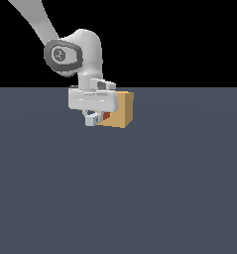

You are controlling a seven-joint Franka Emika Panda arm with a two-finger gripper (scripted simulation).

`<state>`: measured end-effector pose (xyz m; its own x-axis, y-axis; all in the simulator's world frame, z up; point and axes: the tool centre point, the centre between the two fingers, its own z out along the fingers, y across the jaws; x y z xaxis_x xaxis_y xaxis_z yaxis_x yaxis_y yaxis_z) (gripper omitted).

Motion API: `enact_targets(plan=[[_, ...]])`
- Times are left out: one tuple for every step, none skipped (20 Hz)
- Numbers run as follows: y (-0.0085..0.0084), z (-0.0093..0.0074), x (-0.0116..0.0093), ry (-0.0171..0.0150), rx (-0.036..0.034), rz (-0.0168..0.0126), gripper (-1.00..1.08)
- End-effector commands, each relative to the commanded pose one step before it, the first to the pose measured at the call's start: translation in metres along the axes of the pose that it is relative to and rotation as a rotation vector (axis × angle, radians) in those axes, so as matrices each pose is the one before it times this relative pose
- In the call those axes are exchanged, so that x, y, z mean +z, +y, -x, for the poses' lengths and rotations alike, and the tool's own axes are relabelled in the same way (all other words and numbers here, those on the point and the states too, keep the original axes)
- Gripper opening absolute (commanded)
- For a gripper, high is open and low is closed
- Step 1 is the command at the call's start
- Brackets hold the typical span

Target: Insert the peg into the horizontal hole in a box.

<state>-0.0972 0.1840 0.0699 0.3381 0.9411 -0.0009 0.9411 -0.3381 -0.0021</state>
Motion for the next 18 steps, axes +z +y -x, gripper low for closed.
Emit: enact_targets(plan=[[0.00011,-0.00584,-0.00084,0.00146,-0.00078,0.00142,-1.0],[-0.0001,-0.00339,0.00001,0.0,0.0,0.0,-1.0],[-0.00012,-0.00398,0.00001,0.0,0.0,0.0,-1.0],[-0.00014,-0.00454,0.00001,0.0,0.0,0.0,-1.0],[-0.00017,-0.00504,-0.00025,0.00042,0.0,0.00026,-1.0],[-0.00015,-0.00557,0.00002,0.0,0.0,0.0,-1.0],[-0.00014,-0.00602,0.00002,0.0,0.0,0.0,-1.0],[-0.0001,-0.00643,0.00002,0.0,0.0,0.0,-1.0],[-0.00007,-0.00678,-0.00026,0.00039,-0.00001,0.00029,-1.0],[0.00002,-0.00671,0.00002,0.0,0.0,0.0,-1.0],[0.00008,-0.00604,0.00002,0.0,0.0,0.0,-1.0],[0.00006,-0.00542,-0.00027,0.00035,-0.00004,0.00034,-1.0],[0.0001,-0.00485,0.00001,0.0,0.0,0.0,-1.0],[0.0001,-0.0043,0.00001,0.0,0.0,0.0,-1.0],[0.0001,-0.00376,0.00001,0.0,0.0,0.0,-1.0],[0.0001,-0.00323,0.00001,0.0,0.0,0.0,-1.0],[0.00005,-0.00272,-0.00028,0.0003,-0.00007,0.00038,-1.0],[0.00012,-0.0022,0.00001,0.0,0.0,0.0,-1.0]])
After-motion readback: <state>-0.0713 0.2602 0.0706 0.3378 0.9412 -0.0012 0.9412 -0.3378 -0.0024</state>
